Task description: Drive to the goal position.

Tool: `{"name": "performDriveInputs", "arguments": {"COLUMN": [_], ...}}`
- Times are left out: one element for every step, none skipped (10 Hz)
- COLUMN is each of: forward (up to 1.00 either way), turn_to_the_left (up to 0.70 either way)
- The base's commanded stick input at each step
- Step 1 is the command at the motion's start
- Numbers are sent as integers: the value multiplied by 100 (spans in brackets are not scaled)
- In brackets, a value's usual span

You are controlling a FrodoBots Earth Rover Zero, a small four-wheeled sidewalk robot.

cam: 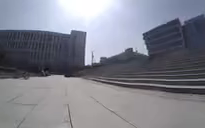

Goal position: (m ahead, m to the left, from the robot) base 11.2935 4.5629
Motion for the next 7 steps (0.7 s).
{"name": "performDriveInputs", "arguments": {"forward": [45,45,45,45,45,45,45], "turn_to_the_left": [27,6,0,0,19,27,27]}}
